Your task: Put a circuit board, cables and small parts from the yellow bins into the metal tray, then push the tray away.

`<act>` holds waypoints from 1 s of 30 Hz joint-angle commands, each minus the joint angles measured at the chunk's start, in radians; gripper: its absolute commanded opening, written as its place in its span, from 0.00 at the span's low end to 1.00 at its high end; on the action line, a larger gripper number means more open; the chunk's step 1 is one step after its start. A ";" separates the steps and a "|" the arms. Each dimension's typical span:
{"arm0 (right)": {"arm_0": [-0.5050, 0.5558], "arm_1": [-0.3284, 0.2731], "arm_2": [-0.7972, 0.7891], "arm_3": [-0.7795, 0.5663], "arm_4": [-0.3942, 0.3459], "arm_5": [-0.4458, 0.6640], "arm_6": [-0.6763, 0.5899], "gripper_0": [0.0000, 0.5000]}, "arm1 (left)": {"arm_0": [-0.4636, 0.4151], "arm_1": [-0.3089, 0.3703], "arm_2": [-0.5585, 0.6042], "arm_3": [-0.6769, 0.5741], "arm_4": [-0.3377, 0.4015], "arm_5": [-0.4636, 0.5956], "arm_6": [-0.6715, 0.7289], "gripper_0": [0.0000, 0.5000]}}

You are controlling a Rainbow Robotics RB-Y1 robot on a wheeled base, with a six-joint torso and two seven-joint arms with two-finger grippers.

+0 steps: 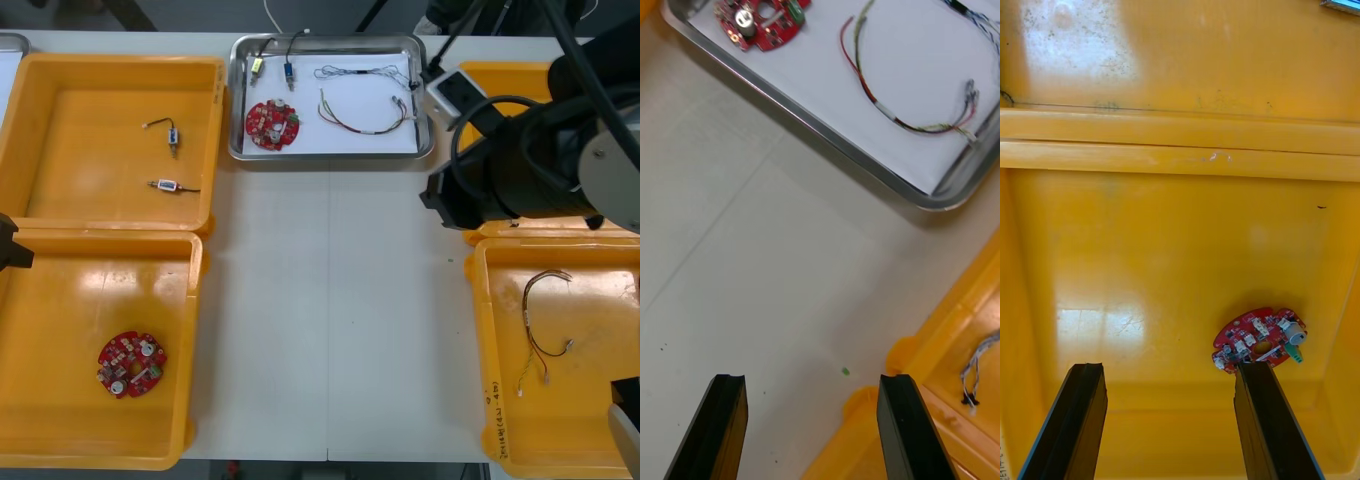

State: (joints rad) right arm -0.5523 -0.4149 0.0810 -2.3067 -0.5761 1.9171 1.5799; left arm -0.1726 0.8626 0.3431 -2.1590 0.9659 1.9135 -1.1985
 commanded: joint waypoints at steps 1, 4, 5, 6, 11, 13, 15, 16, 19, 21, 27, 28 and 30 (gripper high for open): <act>0.114 -0.094 -0.115 -0.083 -0.054 0.003 -0.028 1.00 | 0.015 0.042 0.017 -0.025 0.007 0.006 -0.052 1.00; 0.175 -0.137 -0.195 -0.111 -0.094 0.003 -0.026 1.00 | 0.015 0.042 0.017 -0.025 0.007 0.006 -0.052 1.00; 0.201 -0.150 -0.227 -0.117 -0.105 0.003 -0.026 1.00 | 0.015 0.042 0.017 -0.025 0.007 0.006 -0.052 1.00; 0.227 -0.159 -0.257 -0.120 -0.111 0.003 -0.021 1.00 | 0.015 0.042 0.017 -0.025 0.007 0.006 -0.052 1.00; 0.311 -0.166 -0.394 -0.122 -0.120 0.003 -0.017 1.00 | 0.015 0.042 0.017 -0.025 0.007 0.006 -0.052 1.00; 0.339 -0.168 -0.440 -0.115 -0.123 0.003 -0.023 1.00 | 0.015 0.042 0.017 -0.025 0.007 0.006 -0.052 1.00; 0.361 -0.166 -0.469 -0.108 -0.120 0.003 -0.026 1.00 | 0.015 0.042 0.017 -0.025 0.007 0.006 -0.052 1.00; 0.373 -0.166 -0.486 -0.105 -0.117 0.003 -0.028 1.00 | 0.015 0.042 0.017 -0.025 0.007 0.006 -0.052 1.00; 0.394 -0.166 -0.520 -0.102 -0.111 0.003 -0.031 1.00 | 0.015 0.042 0.017 -0.025 0.007 0.006 -0.052 1.00; 0.405 -0.165 -0.534 -0.091 -0.111 0.003 -0.034 1.00 | 0.015 0.042 0.017 -0.025 0.007 0.006 -0.052 1.00; 0.423 -0.130 -0.578 -0.026 -0.113 0.003 -0.049 1.00 | 0.015 0.042 0.017 -0.025 0.007 0.006 -0.052 1.00; 0.434 -0.124 -0.587 -0.022 -0.113 0.003 -0.051 1.00 | 0.015 0.042 0.017 -0.025 0.007 0.006 -0.052 1.00; 0.445 -0.124 -0.596 -0.026 -0.111 0.003 -0.052 1.00 | 0.015 0.042 0.017 -0.025 0.007 0.006 -0.052 1.00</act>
State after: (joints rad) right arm -0.1409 -0.5513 -0.4651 -2.3229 -0.6893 1.9173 1.5734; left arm -0.1725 0.8630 0.3431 -2.1592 0.9659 1.9135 -1.1985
